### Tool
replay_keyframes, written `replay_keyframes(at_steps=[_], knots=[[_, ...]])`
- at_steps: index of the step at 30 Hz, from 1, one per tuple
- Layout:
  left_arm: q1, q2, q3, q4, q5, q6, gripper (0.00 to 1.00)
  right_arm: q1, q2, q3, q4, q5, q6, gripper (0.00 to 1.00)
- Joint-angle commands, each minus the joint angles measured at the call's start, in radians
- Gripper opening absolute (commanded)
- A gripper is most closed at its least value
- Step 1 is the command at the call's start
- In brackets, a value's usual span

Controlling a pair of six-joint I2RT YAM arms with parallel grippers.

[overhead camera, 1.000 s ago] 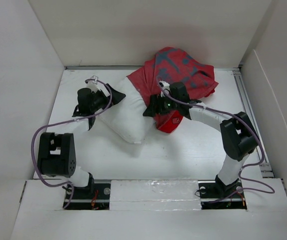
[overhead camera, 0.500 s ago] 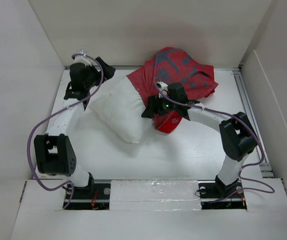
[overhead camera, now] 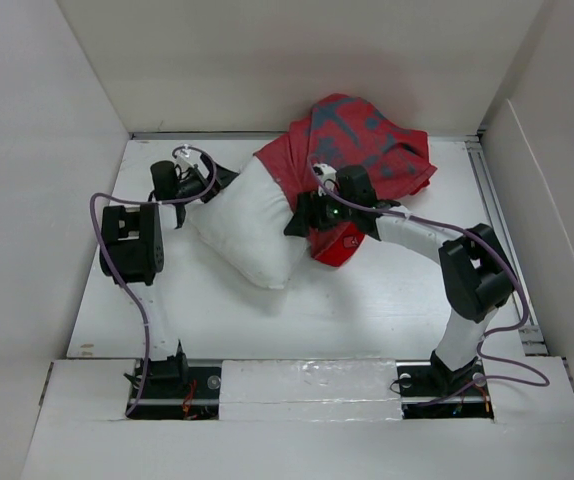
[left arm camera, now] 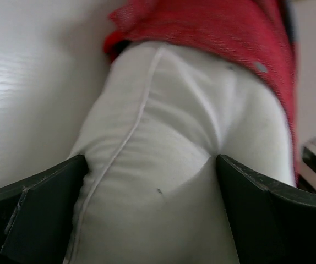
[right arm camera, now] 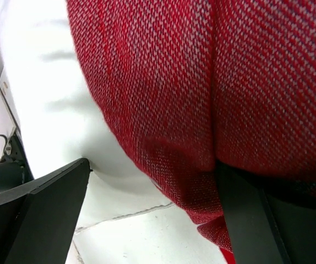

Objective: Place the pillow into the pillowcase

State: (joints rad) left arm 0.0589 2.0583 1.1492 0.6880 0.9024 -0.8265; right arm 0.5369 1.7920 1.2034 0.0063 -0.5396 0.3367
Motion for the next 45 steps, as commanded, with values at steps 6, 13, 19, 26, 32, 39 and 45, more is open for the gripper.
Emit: replay_keyframes(at_steps=[6, 13, 19, 26, 32, 39, 45], knots=[[-0.027, -0.007, -0.150, 1.006, 0.227, -0.605, 1.00, 0.015, 0.043, 0.039, 0.046, 0.000, -0.028, 1.00], [-0.089, 0.045, -0.097, 1.150, 0.245, -0.735, 0.69, 0.034, 0.061, 0.068, 0.046, 0.010, -0.019, 1.00], [-0.137, -0.018, -0.003, 1.010, 0.259, -0.697, 0.00, 0.101, -0.009, 0.088, -0.017, 0.037, -0.079, 1.00], [-0.142, -0.233, 0.258, -0.109, 0.132, -0.033, 0.00, 0.196, -0.262, 0.099, -0.342, 0.585, -0.113, 1.00], [-0.245, -0.311, 0.479, -0.510, -0.036, 0.385, 0.00, 0.224, -0.408, 0.277, -0.448, 0.788, -0.134, 1.00], [-0.300, -0.397, 0.275, -0.408, -0.065, 0.363, 0.00, 0.091, -0.066, 0.721, -0.550, 0.811, -0.284, 0.98], [-0.309, -0.406, 0.253, -0.407, -0.065, 0.363, 0.00, 0.061, 0.064, 0.883, -0.582, 0.768, -0.327, 0.89]])
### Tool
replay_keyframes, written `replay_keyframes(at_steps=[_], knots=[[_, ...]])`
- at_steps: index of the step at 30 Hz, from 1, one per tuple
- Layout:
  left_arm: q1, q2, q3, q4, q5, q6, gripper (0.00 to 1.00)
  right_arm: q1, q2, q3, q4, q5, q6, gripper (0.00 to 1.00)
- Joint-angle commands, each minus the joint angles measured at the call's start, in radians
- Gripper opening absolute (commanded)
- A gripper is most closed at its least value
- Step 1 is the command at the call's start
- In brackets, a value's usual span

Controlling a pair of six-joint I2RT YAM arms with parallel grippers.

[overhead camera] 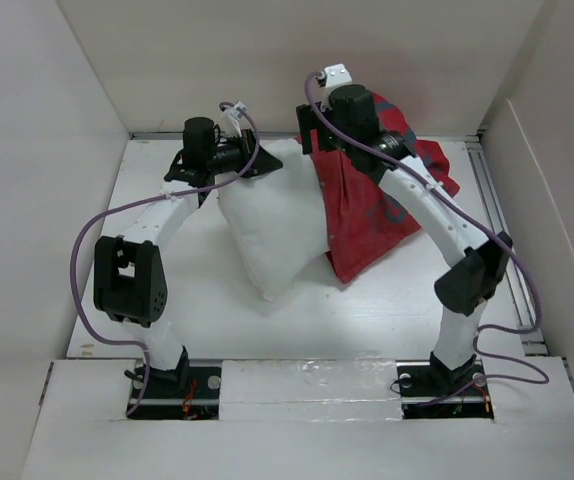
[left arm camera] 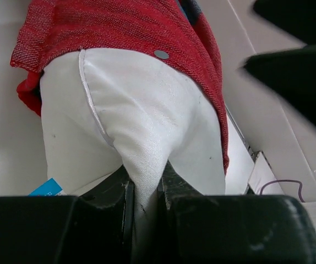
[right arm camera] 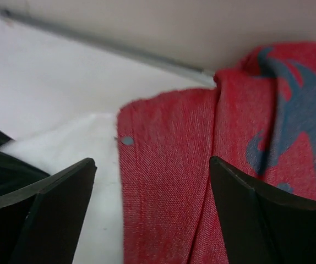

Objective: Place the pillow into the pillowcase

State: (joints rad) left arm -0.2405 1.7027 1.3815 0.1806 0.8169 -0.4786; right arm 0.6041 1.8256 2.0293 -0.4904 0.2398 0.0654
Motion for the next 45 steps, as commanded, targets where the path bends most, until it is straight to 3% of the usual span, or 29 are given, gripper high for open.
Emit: replay_keyframes(at_steps=[1, 6, 8, 12, 13, 14, 19, 22, 25, 28, 30, 36, 40, 45], knots=[[-0.010, -0.042, 0.021, 0.100, 0.021, 0.015, 0.00, -0.006, 0.043, 0.066, -0.094, -0.011, -0.056, 0.88], [-0.010, -0.020, 0.030, 0.109, 0.030, 0.005, 0.00, -0.006, 0.084, 0.054, -0.106, -0.011, -0.065, 0.88], [-0.010, -0.009, 0.030, 0.120, 0.039, -0.006, 0.00, -0.006, 0.093, 0.045, -0.097, -0.011, -0.075, 0.81], [-0.010, 0.001, 0.016, 0.137, 0.048, -0.017, 0.00, -0.006, 0.136, 0.054, -0.097, 0.012, -0.075, 0.58], [-0.010, 0.002, 0.016, 0.137, 0.048, -0.017, 0.00, -0.006, 0.136, 0.054, -0.097, 0.012, -0.075, 0.36], [-0.010, 0.002, 0.016, 0.137, 0.048, -0.017, 0.00, -0.006, 0.136, 0.054, -0.097, 0.022, -0.075, 0.28], [-0.010, 0.002, 0.007, 0.146, 0.057, -0.017, 0.00, -0.006, 0.155, 0.084, -0.108, 0.023, -0.075, 0.01], [-0.010, 0.002, 0.007, 0.146, 0.057, -0.017, 0.00, 0.019, 0.166, 0.123, -0.122, 0.013, -0.075, 0.00], [-0.010, 0.011, 0.007, 0.174, 0.057, -0.031, 0.00, 0.045, 0.222, 0.264, -0.189, -0.028, -0.075, 0.00], [-0.010, 0.002, -0.005, 0.235, 0.045, -0.078, 0.00, 0.095, 0.300, 0.481, -0.264, -0.163, -0.047, 0.00], [-0.010, -0.020, -0.035, 0.287, 0.007, -0.106, 0.00, 0.141, 0.299, 0.572, -0.324, -0.349, -0.012, 0.00], [-0.010, -0.136, -0.058, 0.353, -0.195, -0.170, 0.00, 0.302, 0.055, 0.413, -0.137, -0.662, 0.053, 0.00], [-0.010, -0.236, -0.068, 0.356, -0.358, -0.228, 0.00, 0.293, -0.043, 0.480, -0.064, -0.871, 0.135, 0.00], [-0.010, -0.340, -0.188, 0.445, -0.439, -0.307, 0.00, 0.251, -0.101, 0.372, -0.002, -0.801, 0.136, 0.00]])
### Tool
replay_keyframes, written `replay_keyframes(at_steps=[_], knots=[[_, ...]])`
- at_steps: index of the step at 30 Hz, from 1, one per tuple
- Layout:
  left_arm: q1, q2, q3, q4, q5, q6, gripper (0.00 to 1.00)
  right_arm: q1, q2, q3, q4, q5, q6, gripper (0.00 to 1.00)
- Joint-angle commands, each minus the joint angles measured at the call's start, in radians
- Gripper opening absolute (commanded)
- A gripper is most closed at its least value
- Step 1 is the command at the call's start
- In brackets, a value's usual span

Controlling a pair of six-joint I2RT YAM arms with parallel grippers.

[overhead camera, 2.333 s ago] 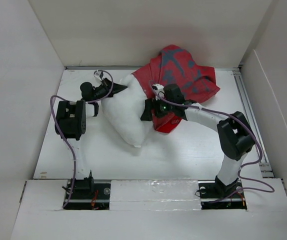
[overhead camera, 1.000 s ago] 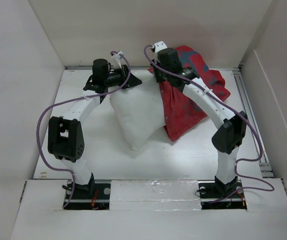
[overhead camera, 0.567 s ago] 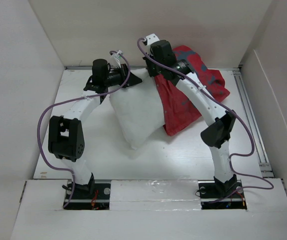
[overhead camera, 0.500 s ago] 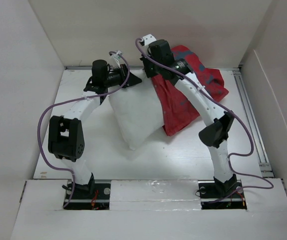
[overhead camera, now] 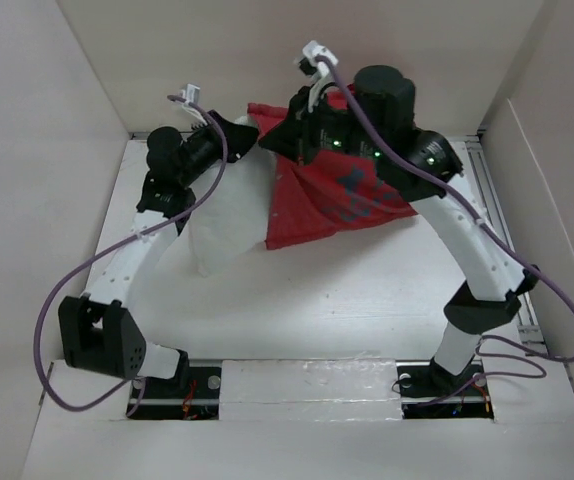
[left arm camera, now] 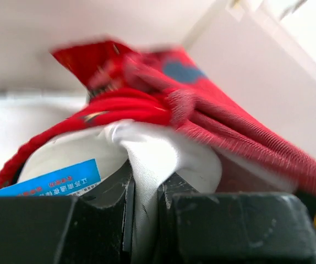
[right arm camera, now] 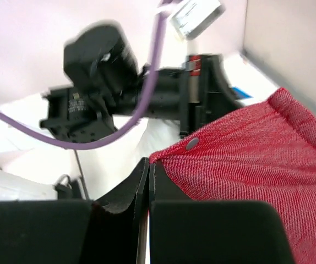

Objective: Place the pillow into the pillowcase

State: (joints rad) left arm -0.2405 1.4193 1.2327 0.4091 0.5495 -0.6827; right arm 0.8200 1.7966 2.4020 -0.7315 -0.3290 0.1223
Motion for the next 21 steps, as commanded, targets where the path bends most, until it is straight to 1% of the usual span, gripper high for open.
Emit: replay_keyframes(at_steps=[1, 3, 4, 5, 6, 7, 8, 9, 10, 11, 13, 14, 15, 16, 19, 20, 21], knots=[[-0.010, -0.071, -0.056, 0.247, -0.183, -0.115, 0.00, -0.004, -0.072, -0.001, 0.228, -0.161, 0.079, 0.00], [-0.010, -0.083, -0.091, 0.260, -0.183, -0.132, 0.00, -0.053, -0.042, -0.079, 0.228, -0.119, 0.079, 0.00], [-0.010, -0.094, -0.151, 0.305, -0.183, -0.144, 0.00, -0.106, -0.033, -0.203, 0.271, -0.072, 0.079, 0.00], [-0.010, -0.094, -0.176, 0.345, -0.171, -0.144, 0.00, -0.117, -0.023, -0.248, 0.323, -0.062, 0.079, 0.00], [-0.010, -0.094, -0.206, 0.346, -0.171, -0.144, 0.00, -0.117, -0.023, -0.248, 0.323, -0.062, 0.079, 0.00], [-0.010, -0.094, -0.238, 0.382, -0.171, -0.144, 0.00, -0.127, -0.008, -0.309, 0.348, -0.062, 0.088, 0.00], [-0.010, -0.082, -0.274, 0.420, -0.171, -0.153, 0.00, -0.127, 0.027, -0.310, 0.363, -0.062, 0.108, 0.00], [-0.010, -0.063, -0.303, 0.492, -0.162, -0.153, 0.00, -0.127, 0.056, -0.293, 0.348, -0.073, 0.108, 0.00], [-0.010, -0.053, -0.346, 0.519, -0.151, -0.153, 0.00, -0.093, 0.088, -0.206, 0.325, -0.087, 0.108, 0.00], [-0.010, -0.042, -0.360, 0.534, -0.151, -0.153, 0.00, -0.072, 0.157, -0.148, 0.295, -0.087, 0.108, 0.00], [-0.010, -0.020, -0.406, 0.598, -0.141, -0.175, 0.00, -0.009, 0.213, -0.034, 0.220, -0.076, 0.099, 0.00], [-0.010, -0.020, -0.423, 0.629, -0.141, -0.175, 0.00, 0.008, 0.234, 0.053, 0.207, -0.100, 0.099, 0.00], [-0.010, -0.020, -0.435, 0.645, -0.141, -0.175, 0.00, 0.022, 0.262, 0.086, 0.207, -0.132, 0.115, 0.00], [-0.010, -0.020, -0.444, 0.655, -0.141, -0.175, 0.00, 0.042, 0.262, 0.110, 0.216, -0.206, 0.134, 0.00], [-0.010, -0.010, -0.444, 0.631, -0.158, -0.166, 0.00, 0.074, 0.245, 0.125, 0.270, -0.307, 0.213, 0.00], [-0.010, 0.007, -0.421, 0.631, -0.158, -0.166, 0.00, 0.100, 0.230, 0.108, 0.318, -0.382, 0.230, 0.00], [-0.010, 0.018, -0.421, 0.622, -0.158, -0.166, 0.00, 0.114, 0.193, 0.073, 0.352, -0.425, 0.249, 0.00]])
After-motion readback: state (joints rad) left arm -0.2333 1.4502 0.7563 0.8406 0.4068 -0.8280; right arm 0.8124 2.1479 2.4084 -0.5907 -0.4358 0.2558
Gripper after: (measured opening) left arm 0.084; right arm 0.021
